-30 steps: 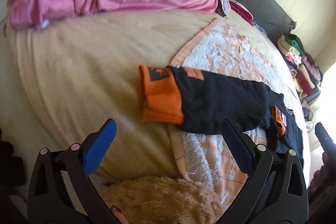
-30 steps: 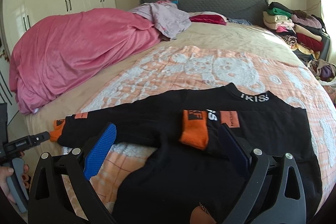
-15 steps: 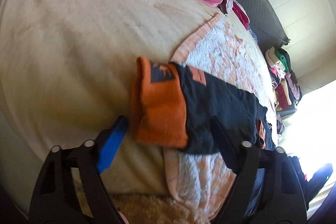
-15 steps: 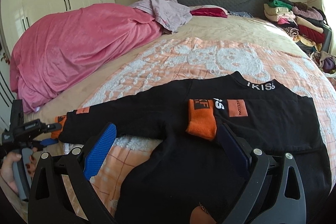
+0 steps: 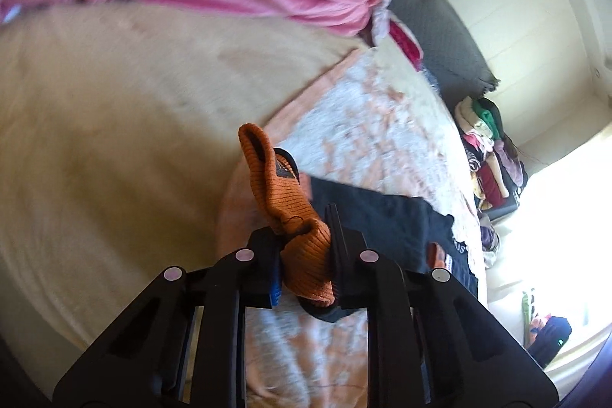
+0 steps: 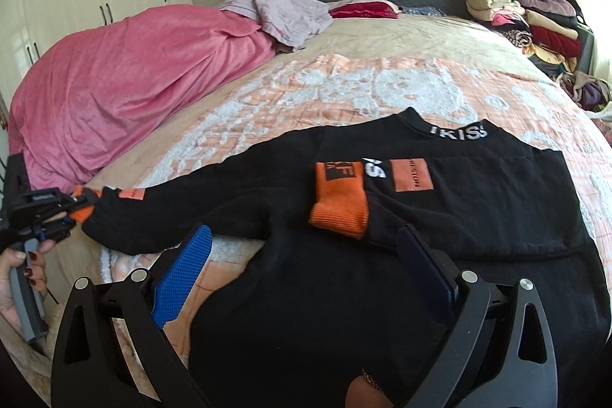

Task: Fold small clothes
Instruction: 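Close the left tool on the second orange sleeve cuff, then fold the sleeve with the left tool across the body onto the first cuff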

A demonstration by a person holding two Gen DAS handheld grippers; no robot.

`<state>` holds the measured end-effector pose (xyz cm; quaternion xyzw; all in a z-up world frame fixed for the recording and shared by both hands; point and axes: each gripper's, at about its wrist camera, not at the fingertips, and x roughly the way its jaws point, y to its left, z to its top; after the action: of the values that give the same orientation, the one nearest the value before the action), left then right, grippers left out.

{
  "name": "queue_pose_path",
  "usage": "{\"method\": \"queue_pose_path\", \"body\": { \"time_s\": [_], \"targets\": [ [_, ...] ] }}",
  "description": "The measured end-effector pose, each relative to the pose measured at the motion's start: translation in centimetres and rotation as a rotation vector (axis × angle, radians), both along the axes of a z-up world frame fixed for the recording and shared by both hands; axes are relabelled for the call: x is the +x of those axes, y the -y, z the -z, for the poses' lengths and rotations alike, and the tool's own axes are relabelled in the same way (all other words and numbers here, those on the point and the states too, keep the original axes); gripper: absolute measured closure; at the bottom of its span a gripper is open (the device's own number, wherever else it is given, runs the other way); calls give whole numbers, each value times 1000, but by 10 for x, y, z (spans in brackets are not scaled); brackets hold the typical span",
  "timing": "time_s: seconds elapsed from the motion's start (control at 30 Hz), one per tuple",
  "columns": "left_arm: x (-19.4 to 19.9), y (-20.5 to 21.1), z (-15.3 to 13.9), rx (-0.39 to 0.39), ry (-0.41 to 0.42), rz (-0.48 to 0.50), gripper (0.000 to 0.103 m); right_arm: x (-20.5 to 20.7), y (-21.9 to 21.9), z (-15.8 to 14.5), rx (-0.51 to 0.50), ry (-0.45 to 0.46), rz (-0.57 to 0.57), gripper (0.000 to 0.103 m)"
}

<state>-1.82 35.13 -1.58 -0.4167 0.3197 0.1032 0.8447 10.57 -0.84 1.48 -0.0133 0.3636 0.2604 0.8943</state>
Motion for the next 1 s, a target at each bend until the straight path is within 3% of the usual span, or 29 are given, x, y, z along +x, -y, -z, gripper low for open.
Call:
{"method": "queue_pose_path", "body": {
  "time_s": [0.37, 0.67, 1.0],
  "targets": [
    [40, 59, -57, 129, 88, 105, 92, 14, 64, -6, 36, -1, 151, 6],
    [74, 104, -82, 154, 140, 194, 92, 19, 118, -13, 76, 8, 273, 6],
    [117, 166, -101, 181, 177, 342, 92, 18, 151, -16, 115, 12, 331, 6]
  ]
}}
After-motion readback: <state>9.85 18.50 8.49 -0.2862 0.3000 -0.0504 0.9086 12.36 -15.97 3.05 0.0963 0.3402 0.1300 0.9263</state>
